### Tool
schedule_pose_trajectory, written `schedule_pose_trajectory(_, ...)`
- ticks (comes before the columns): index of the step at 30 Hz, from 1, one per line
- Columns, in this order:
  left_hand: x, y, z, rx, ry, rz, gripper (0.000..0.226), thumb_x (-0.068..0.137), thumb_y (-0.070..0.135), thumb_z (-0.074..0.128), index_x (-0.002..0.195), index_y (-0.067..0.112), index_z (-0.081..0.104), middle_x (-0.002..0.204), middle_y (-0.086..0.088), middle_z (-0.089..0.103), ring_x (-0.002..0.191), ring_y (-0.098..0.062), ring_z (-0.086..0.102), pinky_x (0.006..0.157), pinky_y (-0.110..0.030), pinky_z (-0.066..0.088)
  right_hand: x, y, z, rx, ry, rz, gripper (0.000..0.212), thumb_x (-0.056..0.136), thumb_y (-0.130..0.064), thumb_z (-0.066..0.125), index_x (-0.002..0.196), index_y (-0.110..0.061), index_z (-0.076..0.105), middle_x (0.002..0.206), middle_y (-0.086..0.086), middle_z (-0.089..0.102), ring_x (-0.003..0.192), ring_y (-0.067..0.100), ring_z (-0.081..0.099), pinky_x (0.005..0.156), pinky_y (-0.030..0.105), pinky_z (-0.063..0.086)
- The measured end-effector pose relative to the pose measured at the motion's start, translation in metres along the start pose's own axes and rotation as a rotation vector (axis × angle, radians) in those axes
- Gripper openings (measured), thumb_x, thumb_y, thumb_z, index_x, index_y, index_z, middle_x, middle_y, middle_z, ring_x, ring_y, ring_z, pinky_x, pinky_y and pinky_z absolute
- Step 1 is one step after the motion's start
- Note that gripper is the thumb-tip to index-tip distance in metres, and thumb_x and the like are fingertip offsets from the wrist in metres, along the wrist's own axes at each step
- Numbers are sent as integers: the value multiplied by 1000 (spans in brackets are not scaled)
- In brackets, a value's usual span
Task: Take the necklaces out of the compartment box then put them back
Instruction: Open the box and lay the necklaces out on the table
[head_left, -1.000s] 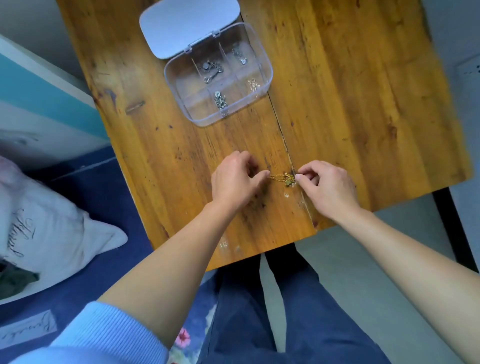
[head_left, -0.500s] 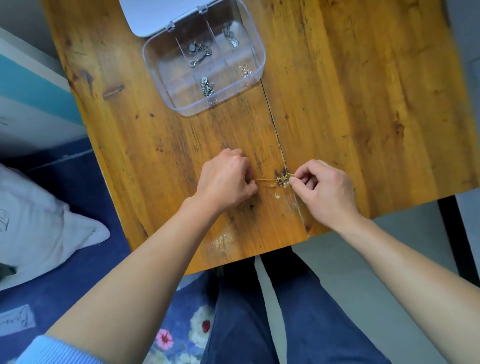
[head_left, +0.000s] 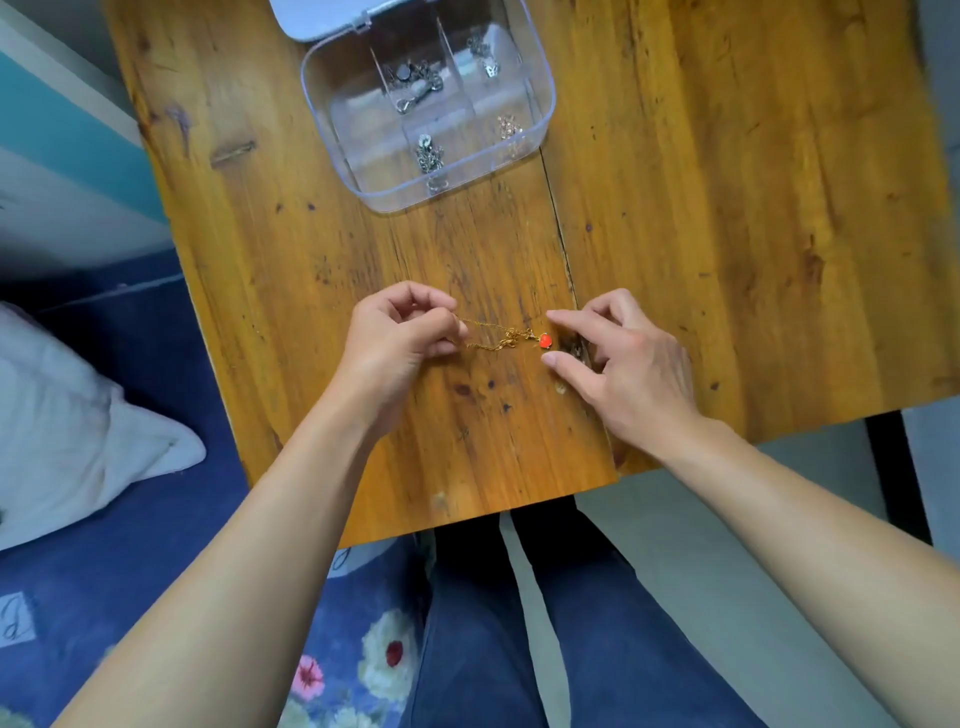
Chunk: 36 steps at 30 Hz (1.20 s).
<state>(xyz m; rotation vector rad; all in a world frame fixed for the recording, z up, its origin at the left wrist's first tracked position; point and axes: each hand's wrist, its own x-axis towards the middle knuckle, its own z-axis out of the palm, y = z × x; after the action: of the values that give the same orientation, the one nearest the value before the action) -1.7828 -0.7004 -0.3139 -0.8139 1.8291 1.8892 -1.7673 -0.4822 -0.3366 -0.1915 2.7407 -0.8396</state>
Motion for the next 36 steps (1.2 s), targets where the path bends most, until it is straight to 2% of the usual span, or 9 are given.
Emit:
schedule_pose_trajectory(5, -4, 11, -13, -118, -93, -46, 15, 69, 7, 60, 81, 16, 62, 62, 1, 62, 72, -21, 64, 78, -34, 50, 11, -19, 11, -28, -41, -89, 38, 85, -39, 69, 121, -28, 65, 100, -1, 56, 72, 12, 51, 56, 29, 43)
schedule_pose_trajectory(9, -6, 18, -36, -107, -69, -27, 19, 68, 5, 63, 84, 16, 62, 64, 2, 63, 71, -20, 64, 79, -34, 49, 18, -27, 17, -16, -5, -77, 15, 88, -32, 67, 99, -23, 73, 91, -2, 61, 73, 11, 51, 57, 26, 41)
schedule_pose_trajectory(12, -6, 20, -66, -94, -25, -12, 21, 71, 1, 67, 87, 14, 66, 69, 2, 64, 74, -19, 66, 84, -37, 50, 16, -25, 18, -69, -20, -69, 11, 90, -27, 63, 90, -19, 70, 90, -2, 62, 74, 17, 58, 57, 26, 38)
schedule_pose_trajectory(15, -6, 23, -87, -52, -14, 1, 20, 81, -3, 65, 92, 14, 69, 77, -1, 66, 82, -20, 67, 84, -37, 52, 14, -30, 19, -90, -15, -45, 12, 89, -33, 61, 89, -21, 64, 90, -3, 61, 74, 17, 57, 56, 26, 36)
schedule_pose_trajectory(19, -3, 25, -95, 13, -5, 26, 20, 82, -2, 66, 94, 13, 69, 82, -2, 68, 82, -18, 68, 79, -33, 54, 23, -58, 31, -60, -30, -94, 32, 84, -49, 65, 104, -24, 62, 98, -4, 63, 83, 16, 60, 62, 28, 45)
schedule_pose_trajectory(22, 0, 25, -99, 80, 47, 57, 21, 82, -3, 66, 96, 12, 68, 81, -3, 68, 81, -17, 68, 74, -30, 54, 33, -87, 49, -78, -60, -167, 39, 83, -51, 65, 112, -24, 63, 100, -2, 62, 93, 18, 59, 64, 28, 39)
schedule_pose_trajectory(26, 3, 25, -115, 177, 70, 105, 23, 78, -2, 72, 93, 15, 69, 75, -2, 64, 75, -16, 63, 70, -27, 52, 40, -107, 64, -181, -62, -202, 23, 89, -41, 63, 100, -21, 67, 95, 0, 60, 91, 19, 54, 61, 28, 38)
schedule_pose_trajectory(31, 8, 21, -135, 505, 201, 162, 16, 79, 5, 72, 83, 20, 69, 69, 0, 55, 66, -10, 52, 69, -28, 50, 32, -98, 53, -220, -81, -165, 19, 93, -33, 59, 92, -15, 63, 92, 2, 59, 88, 19, 51, 58, 28, 36)
schedule_pose_trajectory(36, 17, 26, -155, 362, 359, 133, 13, 80, 13, 73, 77, 25, 72, 80, -2, 69, 77, -15, 63, 69, -32, 55, 15, -82, 41, -238, -77, -150, 16, 94, -28, 57, 89, -13, 60, 89, 3, 58, 84, 20, 52, 54, 28, 36)
